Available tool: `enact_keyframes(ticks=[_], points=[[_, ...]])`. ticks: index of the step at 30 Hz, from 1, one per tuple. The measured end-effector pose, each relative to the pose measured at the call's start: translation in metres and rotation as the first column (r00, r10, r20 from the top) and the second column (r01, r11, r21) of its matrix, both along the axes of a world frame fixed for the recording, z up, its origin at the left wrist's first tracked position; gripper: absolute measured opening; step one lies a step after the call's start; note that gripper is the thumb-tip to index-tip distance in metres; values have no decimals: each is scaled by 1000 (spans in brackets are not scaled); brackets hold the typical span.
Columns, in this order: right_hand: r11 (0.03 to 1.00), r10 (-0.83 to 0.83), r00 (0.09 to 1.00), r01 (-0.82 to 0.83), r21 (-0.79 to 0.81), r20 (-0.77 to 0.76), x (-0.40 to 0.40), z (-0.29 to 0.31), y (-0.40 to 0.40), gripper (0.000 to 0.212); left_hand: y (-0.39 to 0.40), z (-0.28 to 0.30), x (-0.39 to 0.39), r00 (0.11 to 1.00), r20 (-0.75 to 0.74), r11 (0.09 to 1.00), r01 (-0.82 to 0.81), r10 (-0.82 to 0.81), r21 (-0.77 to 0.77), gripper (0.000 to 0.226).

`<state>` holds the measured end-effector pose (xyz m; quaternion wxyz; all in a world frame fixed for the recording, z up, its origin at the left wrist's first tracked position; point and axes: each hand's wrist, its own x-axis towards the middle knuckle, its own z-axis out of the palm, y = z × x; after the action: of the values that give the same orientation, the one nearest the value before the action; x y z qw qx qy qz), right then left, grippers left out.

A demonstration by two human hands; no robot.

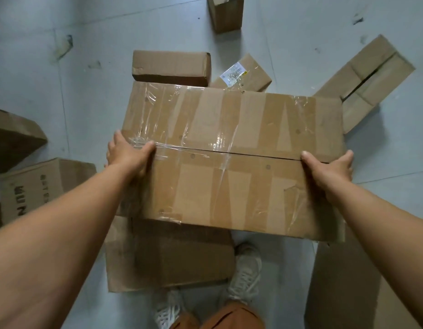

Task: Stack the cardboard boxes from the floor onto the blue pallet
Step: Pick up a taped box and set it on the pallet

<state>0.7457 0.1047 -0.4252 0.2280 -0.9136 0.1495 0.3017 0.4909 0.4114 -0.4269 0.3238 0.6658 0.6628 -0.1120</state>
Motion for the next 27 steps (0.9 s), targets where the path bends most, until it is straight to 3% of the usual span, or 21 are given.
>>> enact_keyframes(ticks=[14,27], points=[[998,-8,999,12,69,-52,13,-3,-7,100,8,-7,6,984,96,988,-152,152,-13,107],[994,-34,999,35,101,-10,-3,56,-21,100,1,53,-6,983,123,990,-138,138,-11,109]])
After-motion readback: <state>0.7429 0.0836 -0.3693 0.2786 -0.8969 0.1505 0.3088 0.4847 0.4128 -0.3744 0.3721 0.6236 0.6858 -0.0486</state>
